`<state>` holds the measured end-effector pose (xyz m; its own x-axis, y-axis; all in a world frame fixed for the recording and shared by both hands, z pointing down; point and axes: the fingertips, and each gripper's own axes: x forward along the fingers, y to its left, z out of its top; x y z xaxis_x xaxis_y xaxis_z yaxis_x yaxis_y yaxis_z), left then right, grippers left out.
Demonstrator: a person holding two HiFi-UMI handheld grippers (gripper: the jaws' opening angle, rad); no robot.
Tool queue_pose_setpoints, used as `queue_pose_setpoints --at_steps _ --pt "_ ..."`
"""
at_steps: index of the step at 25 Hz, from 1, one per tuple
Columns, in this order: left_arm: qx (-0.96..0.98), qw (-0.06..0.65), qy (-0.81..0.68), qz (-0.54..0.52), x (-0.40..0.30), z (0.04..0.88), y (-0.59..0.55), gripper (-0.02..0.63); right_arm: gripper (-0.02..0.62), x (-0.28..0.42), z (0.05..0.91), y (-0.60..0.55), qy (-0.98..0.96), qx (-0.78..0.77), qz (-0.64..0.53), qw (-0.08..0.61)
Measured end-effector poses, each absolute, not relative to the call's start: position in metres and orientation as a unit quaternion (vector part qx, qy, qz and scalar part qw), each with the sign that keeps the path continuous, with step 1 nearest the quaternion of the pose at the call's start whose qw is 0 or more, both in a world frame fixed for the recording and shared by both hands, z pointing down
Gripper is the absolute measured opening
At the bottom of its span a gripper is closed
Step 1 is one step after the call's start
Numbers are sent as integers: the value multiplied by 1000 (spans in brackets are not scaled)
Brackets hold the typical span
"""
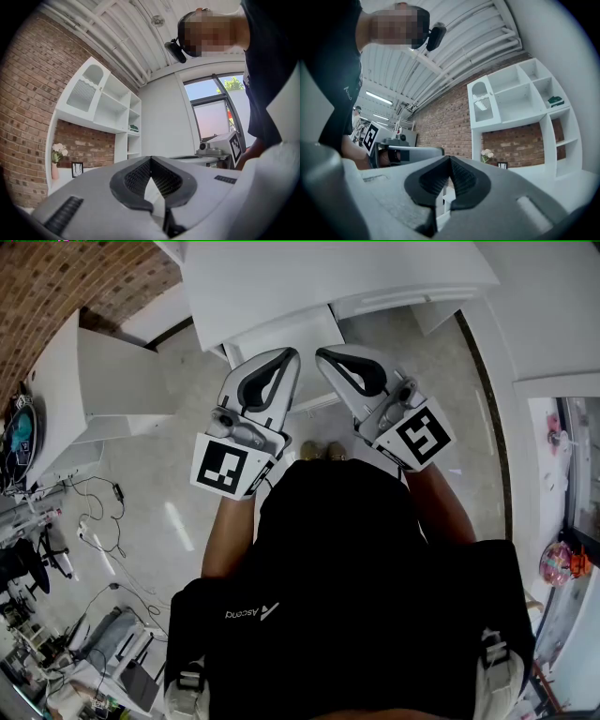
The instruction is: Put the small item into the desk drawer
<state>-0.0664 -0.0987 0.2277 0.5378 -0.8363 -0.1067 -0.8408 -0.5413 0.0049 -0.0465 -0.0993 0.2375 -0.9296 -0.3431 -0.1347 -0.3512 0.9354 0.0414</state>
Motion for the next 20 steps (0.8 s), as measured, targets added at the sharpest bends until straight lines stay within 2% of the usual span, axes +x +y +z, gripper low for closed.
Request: queue_pose_setpoints --at_steps 20 --pt "-877 19 478 46 -81 233 -97 -2 0 -55 240 -98 981 -183 35 59"
